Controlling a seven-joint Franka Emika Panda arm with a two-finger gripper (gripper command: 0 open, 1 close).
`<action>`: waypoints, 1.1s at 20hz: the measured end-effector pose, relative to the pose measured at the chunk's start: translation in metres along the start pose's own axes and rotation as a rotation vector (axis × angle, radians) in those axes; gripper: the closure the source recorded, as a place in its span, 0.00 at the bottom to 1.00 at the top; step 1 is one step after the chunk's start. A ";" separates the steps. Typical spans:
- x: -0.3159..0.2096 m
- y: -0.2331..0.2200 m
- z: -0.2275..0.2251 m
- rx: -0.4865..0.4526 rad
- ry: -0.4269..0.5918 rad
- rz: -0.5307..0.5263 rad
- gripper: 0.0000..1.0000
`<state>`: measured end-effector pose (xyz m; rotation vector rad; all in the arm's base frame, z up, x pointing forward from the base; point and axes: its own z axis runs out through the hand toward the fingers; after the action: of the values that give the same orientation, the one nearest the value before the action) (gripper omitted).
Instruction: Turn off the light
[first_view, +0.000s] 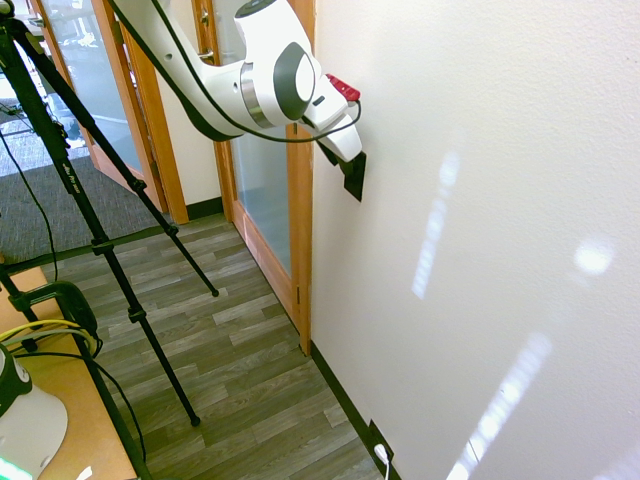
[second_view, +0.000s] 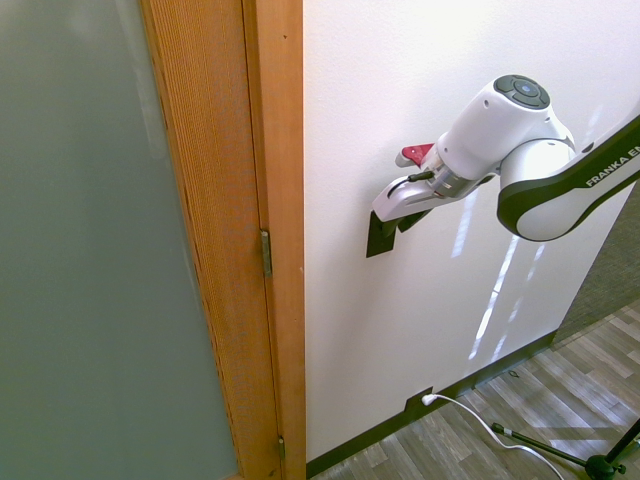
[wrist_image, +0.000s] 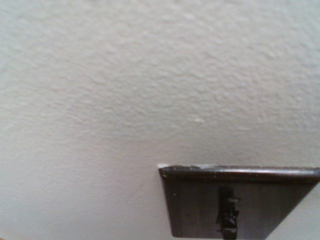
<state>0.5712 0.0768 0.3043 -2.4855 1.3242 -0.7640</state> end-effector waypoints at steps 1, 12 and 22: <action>-0.001 -0.001 0.001 0.001 0.001 -0.002 1.00; 0.002 0.000 0.012 0.010 0.014 0.006 1.00; -0.007 0.008 0.036 -0.007 0.004 0.003 1.00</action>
<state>0.5822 0.0765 0.2684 -2.4884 1.3336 -0.7650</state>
